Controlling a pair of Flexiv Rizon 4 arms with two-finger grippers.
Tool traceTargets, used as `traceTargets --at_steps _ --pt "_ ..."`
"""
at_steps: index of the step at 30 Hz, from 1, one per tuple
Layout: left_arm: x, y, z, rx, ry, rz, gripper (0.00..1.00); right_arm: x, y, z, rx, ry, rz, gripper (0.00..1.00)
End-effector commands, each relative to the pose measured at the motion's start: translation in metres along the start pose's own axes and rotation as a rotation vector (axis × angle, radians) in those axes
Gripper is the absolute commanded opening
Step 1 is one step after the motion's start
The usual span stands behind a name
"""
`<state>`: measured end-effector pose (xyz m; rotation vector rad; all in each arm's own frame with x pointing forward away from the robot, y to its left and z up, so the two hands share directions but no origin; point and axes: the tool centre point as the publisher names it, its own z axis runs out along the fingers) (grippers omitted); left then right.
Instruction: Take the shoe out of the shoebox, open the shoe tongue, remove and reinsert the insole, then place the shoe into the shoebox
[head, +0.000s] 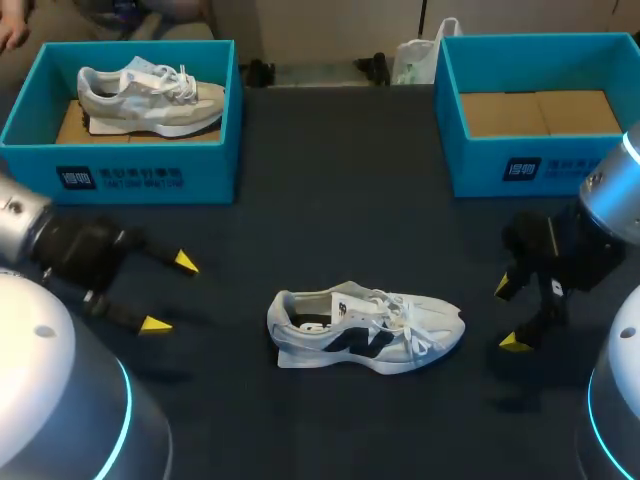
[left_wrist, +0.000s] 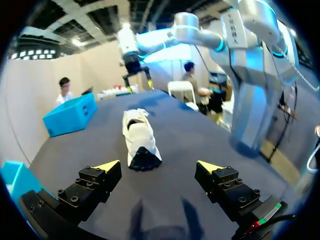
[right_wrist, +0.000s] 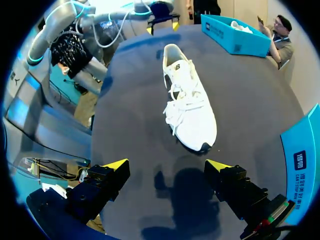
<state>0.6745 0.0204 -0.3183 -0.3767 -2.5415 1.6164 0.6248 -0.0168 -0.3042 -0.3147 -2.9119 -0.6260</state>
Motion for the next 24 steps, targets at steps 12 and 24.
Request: traceTargets --at_steps 12,24 --pt "0.007 0.059 0.016 0.126 -0.072 -0.089 1.0 0.002 -0.001 0.0 0.0 -0.003 0.0 1.0" --pt "0.021 0.066 0.018 0.231 -0.109 -0.115 1.0 0.002 -0.001 0.0 0.0 -0.003 0.0 1.0"
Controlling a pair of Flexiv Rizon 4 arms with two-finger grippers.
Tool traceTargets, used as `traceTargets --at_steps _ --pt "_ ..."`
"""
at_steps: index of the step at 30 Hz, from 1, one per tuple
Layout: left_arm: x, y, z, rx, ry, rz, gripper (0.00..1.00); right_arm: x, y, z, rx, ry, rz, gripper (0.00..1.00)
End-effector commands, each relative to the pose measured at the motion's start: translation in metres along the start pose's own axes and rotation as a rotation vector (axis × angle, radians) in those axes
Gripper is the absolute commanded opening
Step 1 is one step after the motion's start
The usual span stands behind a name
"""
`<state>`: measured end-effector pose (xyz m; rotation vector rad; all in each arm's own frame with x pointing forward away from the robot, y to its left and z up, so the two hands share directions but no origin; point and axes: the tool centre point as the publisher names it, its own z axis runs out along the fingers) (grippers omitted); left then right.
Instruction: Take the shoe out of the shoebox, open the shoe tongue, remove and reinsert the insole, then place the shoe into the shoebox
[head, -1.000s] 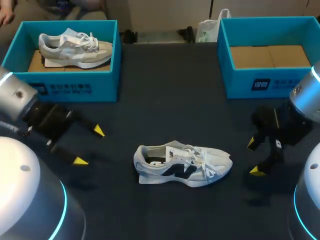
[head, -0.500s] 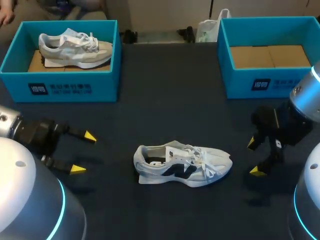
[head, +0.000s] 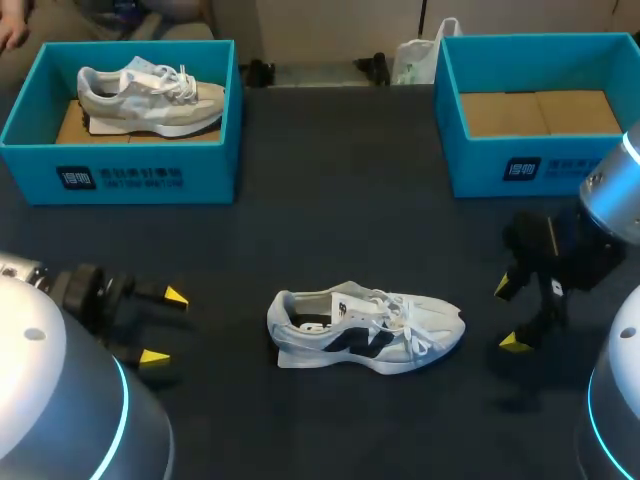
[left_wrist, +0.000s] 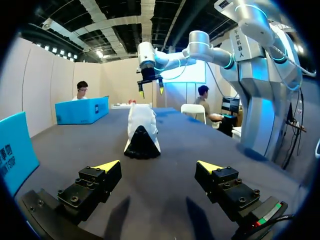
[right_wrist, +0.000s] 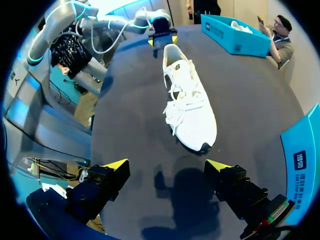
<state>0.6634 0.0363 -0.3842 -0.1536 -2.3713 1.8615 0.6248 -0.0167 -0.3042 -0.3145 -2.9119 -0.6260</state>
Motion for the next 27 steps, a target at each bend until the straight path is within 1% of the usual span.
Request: traceTargets --at_steps 1,5,10,13,14,15,25,27 --pt "0.003 0.003 0.0 0.039 -0.04 -0.003 1.0 0.001 -0.001 0.0 0.0 -0.003 0.0 1.0" --pt "0.006 0.002 0.003 0.075 -0.082 -0.009 1.0 0.001 -0.001 0.0 0.0 -0.003 0.0 1.0" --pt "0.014 -0.005 0.024 0.074 -0.128 0.006 1.0 0.001 -0.001 0.0 0.0 -0.003 0.0 1.0" --pt "0.014 -0.01 0.038 0.084 -0.185 -0.01 1.0 0.001 -0.001 0.0 0.0 -0.003 0.0 1.0" --pt "0.013 -0.012 0.044 0.074 -0.196 -0.032 1.0 0.001 -0.001 0.0 0.0 -0.003 0.0 1.0" --pt "0.01 -0.014 0.047 0.033 -0.185 -0.054 1.0 0.001 -0.001 0.0 0.0 -0.003 0.0 1.0" --pt "0.01 -0.014 0.047 0.033 -0.185 -0.054 1.0 0.001 -0.001 0.0 0.0 -0.003 0.0 1.0" --pt "0.011 -0.009 0.057 0.028 -0.192 -0.061 1.0 0.001 -0.001 0.0 0.0 -0.003 0.0 1.0"
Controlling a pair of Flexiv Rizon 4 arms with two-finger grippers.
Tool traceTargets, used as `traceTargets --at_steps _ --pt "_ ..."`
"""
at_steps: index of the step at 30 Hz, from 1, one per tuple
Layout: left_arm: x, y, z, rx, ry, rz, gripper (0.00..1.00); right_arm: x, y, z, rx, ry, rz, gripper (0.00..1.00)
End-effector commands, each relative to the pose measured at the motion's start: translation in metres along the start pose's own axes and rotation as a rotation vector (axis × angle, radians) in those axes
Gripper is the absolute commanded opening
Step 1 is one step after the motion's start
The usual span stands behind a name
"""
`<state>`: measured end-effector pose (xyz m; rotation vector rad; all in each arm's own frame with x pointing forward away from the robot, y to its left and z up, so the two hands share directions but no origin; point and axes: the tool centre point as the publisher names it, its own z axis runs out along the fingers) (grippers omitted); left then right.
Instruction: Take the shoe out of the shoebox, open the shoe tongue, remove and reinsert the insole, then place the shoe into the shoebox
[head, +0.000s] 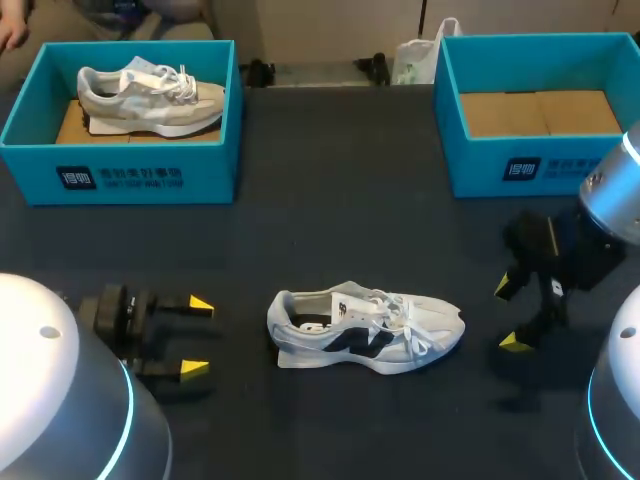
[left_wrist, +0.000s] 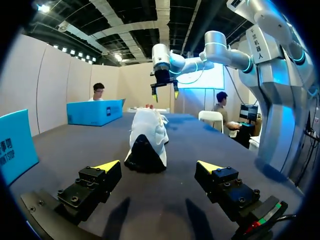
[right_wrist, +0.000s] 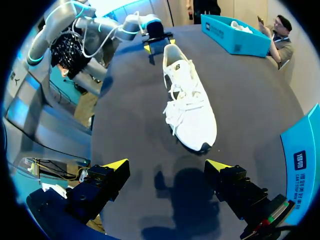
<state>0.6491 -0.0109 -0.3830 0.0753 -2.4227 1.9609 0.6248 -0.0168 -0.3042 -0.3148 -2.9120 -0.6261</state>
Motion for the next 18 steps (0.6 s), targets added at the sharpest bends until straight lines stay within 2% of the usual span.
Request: traceTargets --at_steps 1,7,18 --pt "0.005 0.006 0.014 0.003 -0.028 -0.02 1.0 0.001 -0.001 0.0 0.0 -0.003 0.0 1.0" --pt "0.003 0.014 0.037 0.027 -0.044 -0.063 1.0 0.001 -0.001 0.0 0.0 -0.003 0.0 1.0" --pt "-0.01 0.011 0.055 0.069 -0.091 -0.082 1.0 0.001 -0.001 0.0 0.0 -0.003 0.0 1.0"
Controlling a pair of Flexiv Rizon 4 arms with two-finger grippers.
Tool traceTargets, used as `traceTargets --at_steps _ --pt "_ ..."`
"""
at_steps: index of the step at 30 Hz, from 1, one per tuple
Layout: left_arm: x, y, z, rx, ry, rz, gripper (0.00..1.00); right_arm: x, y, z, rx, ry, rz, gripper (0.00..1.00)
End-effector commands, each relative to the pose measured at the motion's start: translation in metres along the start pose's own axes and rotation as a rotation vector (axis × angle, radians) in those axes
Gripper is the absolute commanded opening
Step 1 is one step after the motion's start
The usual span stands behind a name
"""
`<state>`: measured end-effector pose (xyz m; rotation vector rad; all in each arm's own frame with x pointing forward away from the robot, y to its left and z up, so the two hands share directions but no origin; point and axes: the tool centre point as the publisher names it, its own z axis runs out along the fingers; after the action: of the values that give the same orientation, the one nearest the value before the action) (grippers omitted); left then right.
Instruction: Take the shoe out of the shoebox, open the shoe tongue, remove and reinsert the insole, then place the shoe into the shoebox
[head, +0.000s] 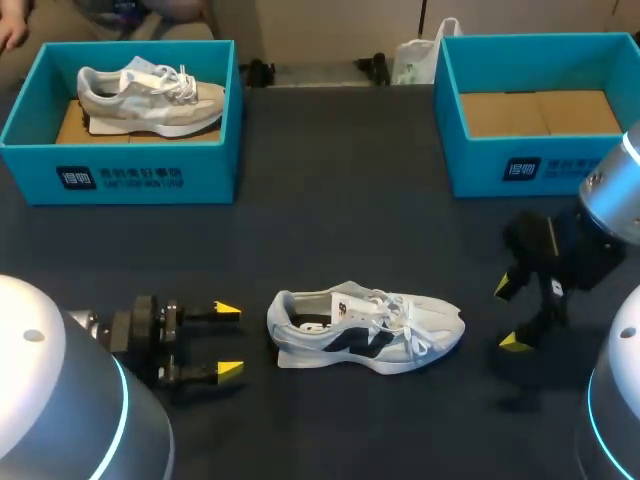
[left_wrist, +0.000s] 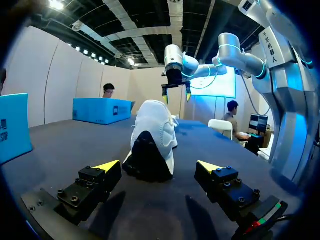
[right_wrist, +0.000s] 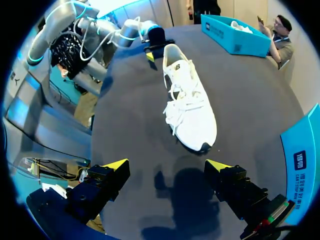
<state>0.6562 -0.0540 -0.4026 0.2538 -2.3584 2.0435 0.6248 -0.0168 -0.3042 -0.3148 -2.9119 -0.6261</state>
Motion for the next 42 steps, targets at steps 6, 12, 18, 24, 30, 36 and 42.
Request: traceTargets --at_steps 6,12,18,24,30,36,42 --pt "-0.006 0.002 0.019 0.009 -0.032 0.005 1.0 0.002 -0.001 0.0 0.0 -0.003 0.0 1.0" --pt "-0.011 0.003 0.029 0.017 -0.038 0.015 1.0 0.002 -0.001 0.0 0.0 -0.003 0.0 1.0" --pt "-0.013 0.005 0.038 0.011 -0.028 0.025 1.0 0.002 -0.001 0.0 0.0 -0.003 0.0 1.0" --pt "-0.012 0.008 0.046 0.009 -0.009 0.038 1.0 0.002 -0.001 0.0 0.0 -0.003 0.0 1.0" --pt "-0.013 0.007 0.053 0.006 -0.005 0.052 1.0 0.002 -0.001 0.0 0.0 -0.003 0.0 1.0" --pt "-0.016 0.005 0.059 0.006 0.003 0.065 1.0 0.002 -0.001 0.0 0.0 -0.003 0.0 1.0" --pt "-0.016 0.004 0.064 0.005 0.03 0.071 1.0 0.002 -0.001 0.0 0.0 -0.003 0.0 1.0"
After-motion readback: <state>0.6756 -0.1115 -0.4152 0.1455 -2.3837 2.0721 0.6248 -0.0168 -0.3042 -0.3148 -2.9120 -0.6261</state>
